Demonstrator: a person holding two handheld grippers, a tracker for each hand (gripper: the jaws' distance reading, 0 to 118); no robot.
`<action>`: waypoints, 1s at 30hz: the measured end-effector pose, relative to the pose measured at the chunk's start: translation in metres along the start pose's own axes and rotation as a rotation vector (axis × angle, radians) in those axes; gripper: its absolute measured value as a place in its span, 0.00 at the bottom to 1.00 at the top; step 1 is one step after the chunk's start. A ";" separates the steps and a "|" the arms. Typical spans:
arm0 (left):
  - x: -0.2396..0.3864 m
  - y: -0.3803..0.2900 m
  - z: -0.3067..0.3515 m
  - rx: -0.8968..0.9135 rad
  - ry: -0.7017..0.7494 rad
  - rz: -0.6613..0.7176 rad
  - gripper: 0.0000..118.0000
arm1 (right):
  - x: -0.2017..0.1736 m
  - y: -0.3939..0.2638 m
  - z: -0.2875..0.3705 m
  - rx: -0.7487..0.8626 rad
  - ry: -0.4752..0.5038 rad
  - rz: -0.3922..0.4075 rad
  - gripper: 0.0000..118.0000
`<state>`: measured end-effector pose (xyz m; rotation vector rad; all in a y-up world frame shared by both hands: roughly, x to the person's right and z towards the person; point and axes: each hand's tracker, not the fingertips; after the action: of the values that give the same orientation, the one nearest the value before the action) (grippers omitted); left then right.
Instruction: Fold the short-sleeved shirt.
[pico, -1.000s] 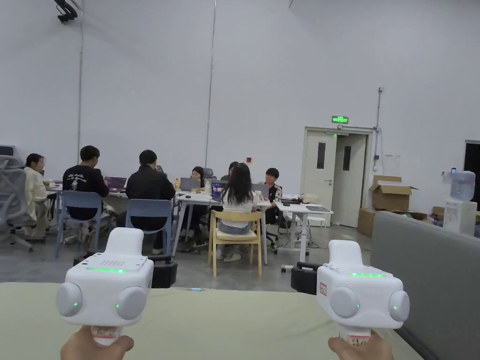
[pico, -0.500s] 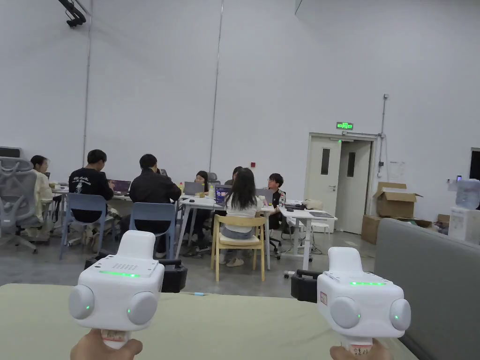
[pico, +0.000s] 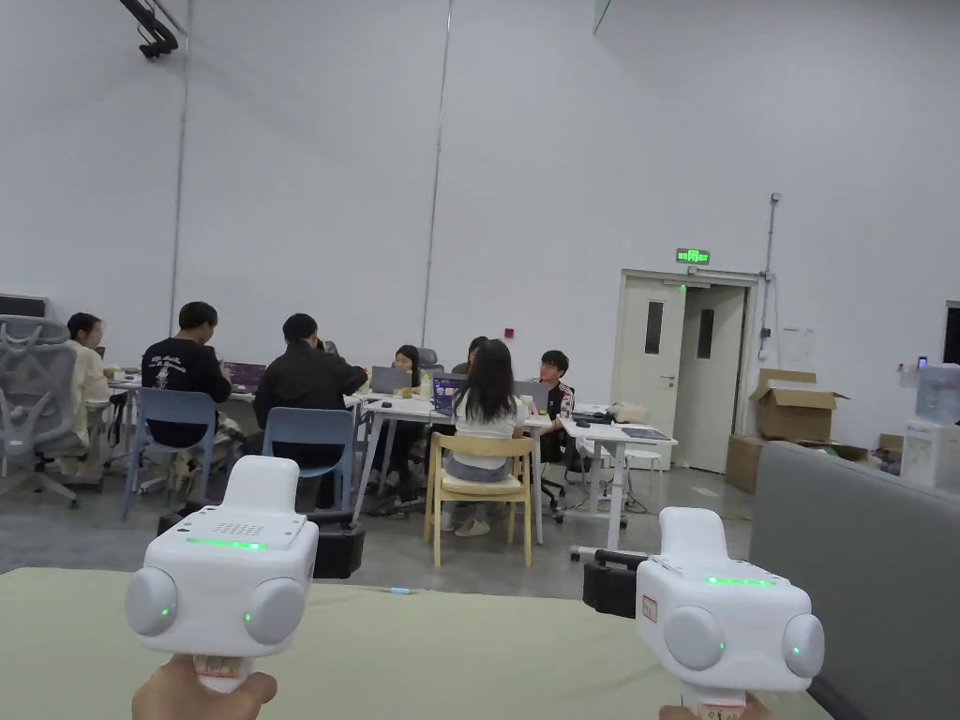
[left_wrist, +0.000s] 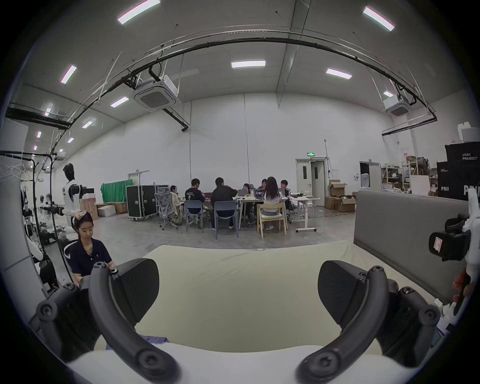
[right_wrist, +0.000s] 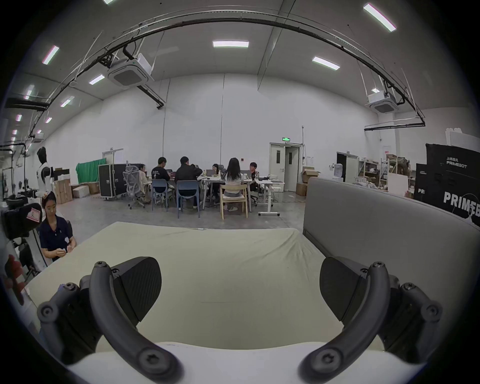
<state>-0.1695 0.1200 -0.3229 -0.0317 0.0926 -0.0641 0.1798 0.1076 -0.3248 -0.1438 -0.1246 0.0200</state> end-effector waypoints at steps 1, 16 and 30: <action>-0.001 -0.001 0.000 -0.002 -0.002 0.004 1.00 | -0.001 0.000 0.001 0.002 0.001 0.003 1.00; 0.000 -0.002 -0.005 0.001 0.013 -0.006 1.00 | -0.003 0.003 0.000 0.010 0.006 0.009 1.00; -0.004 -0.003 -0.007 -0.030 -0.092 0.111 0.00 | 0.008 -0.015 0.010 0.016 0.024 0.004 0.04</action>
<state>-0.1746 0.1170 -0.3294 -0.0592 0.0032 0.0497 0.1868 0.0945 -0.3119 -0.1280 -0.1007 0.0234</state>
